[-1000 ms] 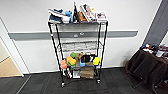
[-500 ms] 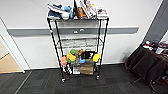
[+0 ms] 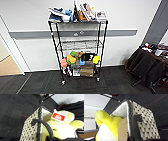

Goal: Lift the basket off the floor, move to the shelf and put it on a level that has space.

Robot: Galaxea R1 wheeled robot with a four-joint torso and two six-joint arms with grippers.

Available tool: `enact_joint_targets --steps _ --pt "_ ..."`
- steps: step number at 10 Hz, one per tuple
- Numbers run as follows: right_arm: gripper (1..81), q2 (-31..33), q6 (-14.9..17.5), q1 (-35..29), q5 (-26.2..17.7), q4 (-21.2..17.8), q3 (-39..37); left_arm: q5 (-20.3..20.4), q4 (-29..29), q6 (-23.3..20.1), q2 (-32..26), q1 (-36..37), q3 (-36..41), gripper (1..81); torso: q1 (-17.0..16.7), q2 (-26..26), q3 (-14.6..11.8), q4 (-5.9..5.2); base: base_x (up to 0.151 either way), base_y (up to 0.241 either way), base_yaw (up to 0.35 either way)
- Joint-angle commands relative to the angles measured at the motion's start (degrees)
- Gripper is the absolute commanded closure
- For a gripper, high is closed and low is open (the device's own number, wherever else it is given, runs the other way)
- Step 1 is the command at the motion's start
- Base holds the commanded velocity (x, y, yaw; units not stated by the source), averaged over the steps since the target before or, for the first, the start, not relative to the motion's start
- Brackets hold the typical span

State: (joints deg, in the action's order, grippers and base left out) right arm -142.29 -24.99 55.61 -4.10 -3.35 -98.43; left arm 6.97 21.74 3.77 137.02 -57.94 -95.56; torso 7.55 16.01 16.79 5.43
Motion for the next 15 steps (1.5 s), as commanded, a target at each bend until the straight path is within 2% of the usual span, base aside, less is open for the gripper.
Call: enact_joint_targets --steps 1,2,4,8,12,15 --pt "81.1 0.22 -0.23 -6.7 1.2 0.63 3.16 -2.23 -2.93 0.36 -1.13 5.25 2.57 81.1 0.02 0.0 -2.34 0.0 0.0 0.0 0.0" --pt "81.1 0.31 -0.23 -6.34 1.2 0.97 3.08 -2.23 -3.02 0.36 -1.13 5.07 2.57 81.1 -0.02 0.0 -0.85 0.0 0.0 0.0 0.0" --pt "81.1 0.31 -0.23 -5.29 1.2 1.94 2.9 -2.23 -3.1 0.36 -1.48 4.72 2.75 81.1 -0.04 0.02 -1.81 0.0 0.0 0.0 0.0" --pt "81.1 0.31 -0.15 -4.06 1.54 2.39 2.37 -2.23 -3.1 0.28 -1.57 4.64 2.83 81.1 -0.09 0.02 -1.72 0.0 0.0 0.0 0.0" --pt "81.1 0.49 -0.15 -3.53 1.9 2.56 2.29 -2.14 -3.1 0.36 -1.66 4.63 2.84 81.1 -0.17 0.06 -1.75 0.0 0.095 0.0 0.0" --pt "81.1 0.84 -0.23 -2.12 4.71 2.47 2.29 -2.14 -3.1 0.28 -1.66 4.63 2.92 81.1 -0.22 0.09 -1.77 0.0 0.115 0.0 0.0"
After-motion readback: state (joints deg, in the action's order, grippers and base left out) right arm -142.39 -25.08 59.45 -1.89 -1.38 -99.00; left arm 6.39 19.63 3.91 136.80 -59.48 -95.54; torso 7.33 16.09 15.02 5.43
